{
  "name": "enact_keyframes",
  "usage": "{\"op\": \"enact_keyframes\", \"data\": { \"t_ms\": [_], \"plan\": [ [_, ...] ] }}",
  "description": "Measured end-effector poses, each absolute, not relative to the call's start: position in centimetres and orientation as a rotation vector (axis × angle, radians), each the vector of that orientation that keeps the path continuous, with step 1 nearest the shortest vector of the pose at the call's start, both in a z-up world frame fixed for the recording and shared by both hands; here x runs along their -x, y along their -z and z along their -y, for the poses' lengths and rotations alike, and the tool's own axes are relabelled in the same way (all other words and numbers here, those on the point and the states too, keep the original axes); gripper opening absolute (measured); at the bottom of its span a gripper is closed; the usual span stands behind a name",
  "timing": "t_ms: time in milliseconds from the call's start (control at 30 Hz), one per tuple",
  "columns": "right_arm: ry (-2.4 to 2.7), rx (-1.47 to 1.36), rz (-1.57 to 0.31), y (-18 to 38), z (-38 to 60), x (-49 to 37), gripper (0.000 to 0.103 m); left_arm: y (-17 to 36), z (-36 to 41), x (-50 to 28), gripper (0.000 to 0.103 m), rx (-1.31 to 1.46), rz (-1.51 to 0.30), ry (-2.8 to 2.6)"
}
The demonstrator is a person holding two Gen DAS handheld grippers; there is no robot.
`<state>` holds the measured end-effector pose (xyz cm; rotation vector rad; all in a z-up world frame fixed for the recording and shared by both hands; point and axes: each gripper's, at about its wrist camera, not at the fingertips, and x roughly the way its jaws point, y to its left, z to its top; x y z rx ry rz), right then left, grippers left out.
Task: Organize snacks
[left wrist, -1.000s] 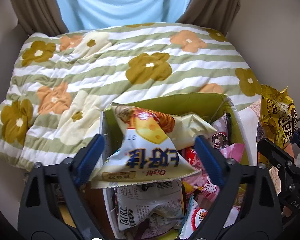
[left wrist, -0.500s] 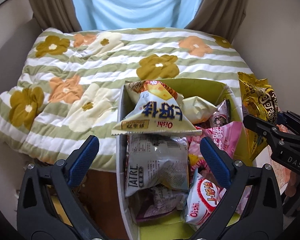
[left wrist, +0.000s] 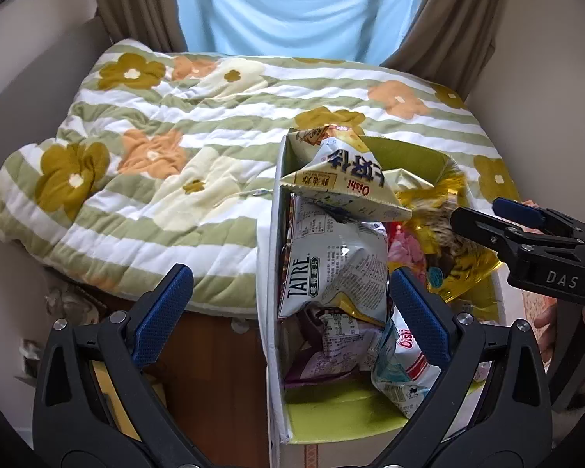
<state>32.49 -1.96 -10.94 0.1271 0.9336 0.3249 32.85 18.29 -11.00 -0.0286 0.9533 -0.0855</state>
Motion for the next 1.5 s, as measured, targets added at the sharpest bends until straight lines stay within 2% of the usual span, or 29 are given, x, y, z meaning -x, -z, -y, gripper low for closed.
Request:
{"op": "enact_keyframes", "data": {
  "t_ms": [33,67,267,433,933,1000,1033,1500],
  "plan": [
    [-0.316,-0.133,-0.926,11.0,2.0,-32.2,0.094,11.2,-18.4,-32.6,0.100,0.028,-0.952,0.085],
    [-0.305,-0.136,-0.918,11.0,2.0,-32.0,0.096,11.4,-18.5,-32.3,0.100,0.030,-0.952,0.087],
    [-0.250,-0.145,-0.889,11.1,2.8,-30.0,0.096,12.2,-17.7,-30.8,0.100,0.017,-0.963,0.089],
    [-0.249,-0.153,-0.844,9.5,4.1,-27.1,0.096,10.2,-16.7,-27.9,0.100,0.033,-0.920,0.087],
    [-0.113,-0.050,-0.587,2.1,15.3,-10.2,0.096,1.5,-4.9,-12.1,0.103,-0.015,-0.603,0.084],
    [-0.083,-0.051,-0.561,2.0,16.6,-7.9,0.098,1.3,-3.4,-10.0,0.103,-0.034,-0.573,0.078],
    [-0.070,-0.056,-0.555,2.1,17.3,-6.9,0.103,1.3,-2.9,-9.2,0.103,-0.043,-0.567,0.072],
    [0.025,-0.075,-0.516,3.0,20.9,0.4,0.103,1.6,0.1,-2.5,0.103,-0.024,-0.500,0.060]
  ]
}}
